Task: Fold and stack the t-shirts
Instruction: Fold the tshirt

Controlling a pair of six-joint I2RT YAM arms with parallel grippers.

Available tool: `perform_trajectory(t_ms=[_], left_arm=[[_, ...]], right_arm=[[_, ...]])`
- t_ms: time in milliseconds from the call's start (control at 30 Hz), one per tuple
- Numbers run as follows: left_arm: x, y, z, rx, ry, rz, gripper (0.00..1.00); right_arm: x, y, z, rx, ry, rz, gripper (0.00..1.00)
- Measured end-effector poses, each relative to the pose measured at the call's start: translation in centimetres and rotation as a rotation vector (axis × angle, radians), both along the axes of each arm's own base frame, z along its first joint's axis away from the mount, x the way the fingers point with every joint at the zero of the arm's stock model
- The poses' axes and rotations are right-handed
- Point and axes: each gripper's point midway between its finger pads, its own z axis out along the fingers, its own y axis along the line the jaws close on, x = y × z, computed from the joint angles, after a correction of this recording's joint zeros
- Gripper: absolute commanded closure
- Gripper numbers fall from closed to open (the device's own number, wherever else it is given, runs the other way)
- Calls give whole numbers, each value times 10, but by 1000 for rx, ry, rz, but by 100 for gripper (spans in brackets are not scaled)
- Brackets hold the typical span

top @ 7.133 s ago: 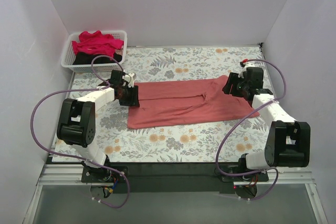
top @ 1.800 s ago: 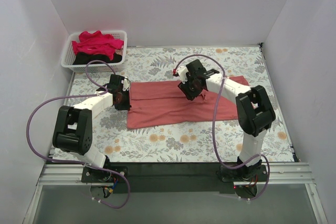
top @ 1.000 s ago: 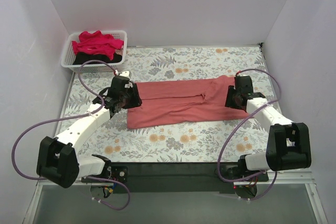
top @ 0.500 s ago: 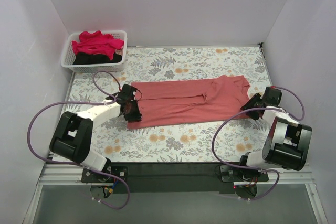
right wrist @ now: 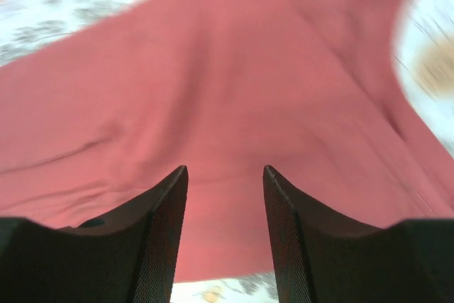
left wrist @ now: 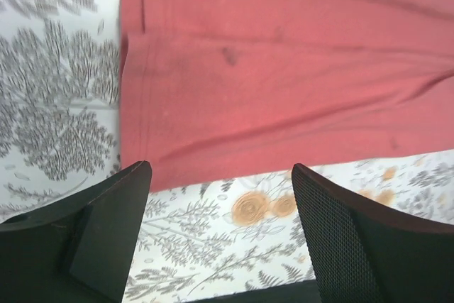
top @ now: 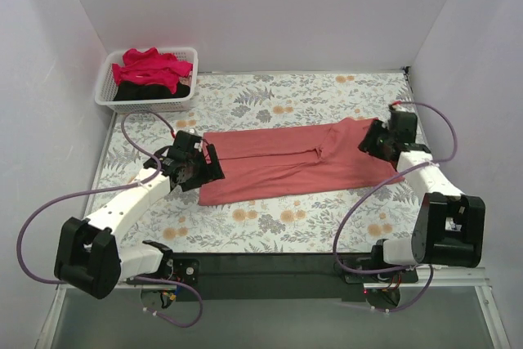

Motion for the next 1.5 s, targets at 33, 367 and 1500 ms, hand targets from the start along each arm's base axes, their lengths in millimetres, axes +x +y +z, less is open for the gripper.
perform_trajectory(t_ms=[33,367,1500], left_arm=[[7,0,12,-3,-43,3,20],[40,19,40,109,-233,21,28],[34,33,16,192,-229,8,30]], right_arm=[[9,18,13,-26,-29,71,47],[61,163,43,-268,-96,521,66],[56,137,-57,-454,276,420,99]])
